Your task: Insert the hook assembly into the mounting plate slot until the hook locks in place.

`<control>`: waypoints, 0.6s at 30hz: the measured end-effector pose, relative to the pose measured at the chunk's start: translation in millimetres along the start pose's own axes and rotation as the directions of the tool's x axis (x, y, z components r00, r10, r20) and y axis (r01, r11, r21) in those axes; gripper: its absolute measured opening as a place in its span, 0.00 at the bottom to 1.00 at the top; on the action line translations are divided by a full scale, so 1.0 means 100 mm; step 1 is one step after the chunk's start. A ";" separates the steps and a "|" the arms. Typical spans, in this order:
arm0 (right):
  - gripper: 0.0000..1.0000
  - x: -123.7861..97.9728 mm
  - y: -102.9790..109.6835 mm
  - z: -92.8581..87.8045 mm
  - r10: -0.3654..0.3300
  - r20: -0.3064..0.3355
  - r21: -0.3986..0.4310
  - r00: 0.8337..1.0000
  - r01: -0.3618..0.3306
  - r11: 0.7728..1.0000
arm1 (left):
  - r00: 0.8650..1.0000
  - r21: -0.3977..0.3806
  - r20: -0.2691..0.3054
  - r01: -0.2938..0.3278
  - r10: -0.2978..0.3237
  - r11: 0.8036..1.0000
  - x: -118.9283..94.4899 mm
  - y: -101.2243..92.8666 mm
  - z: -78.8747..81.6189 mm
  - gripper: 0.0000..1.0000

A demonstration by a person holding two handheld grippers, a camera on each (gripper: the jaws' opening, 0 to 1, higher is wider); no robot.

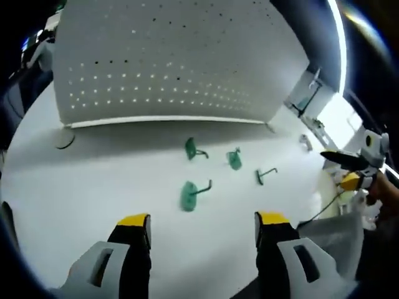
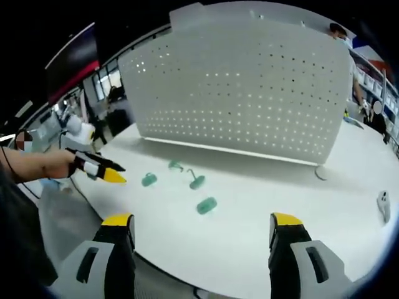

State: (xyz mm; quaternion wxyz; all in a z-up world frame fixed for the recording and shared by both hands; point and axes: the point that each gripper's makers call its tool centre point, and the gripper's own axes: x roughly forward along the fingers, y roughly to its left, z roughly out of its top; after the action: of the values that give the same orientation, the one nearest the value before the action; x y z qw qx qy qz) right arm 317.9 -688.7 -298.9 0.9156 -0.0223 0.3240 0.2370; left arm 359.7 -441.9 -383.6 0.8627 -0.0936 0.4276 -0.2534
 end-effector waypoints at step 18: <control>0.89 0.02 -0.12 -0.01 -0.018 -0.009 0.022 1.000 0.019 1.000 | 0.994 -0.003 -0.103 0.032 -0.032 0.999 0.38 0.02 -0.06 0.47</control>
State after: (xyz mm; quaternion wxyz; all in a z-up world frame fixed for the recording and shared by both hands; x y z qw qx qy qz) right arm 323.7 -698.9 -302.1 0.9165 -0.0165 0.3304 0.2249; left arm 375.0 -459.6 -414.1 0.8353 -0.0878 0.4700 -0.2713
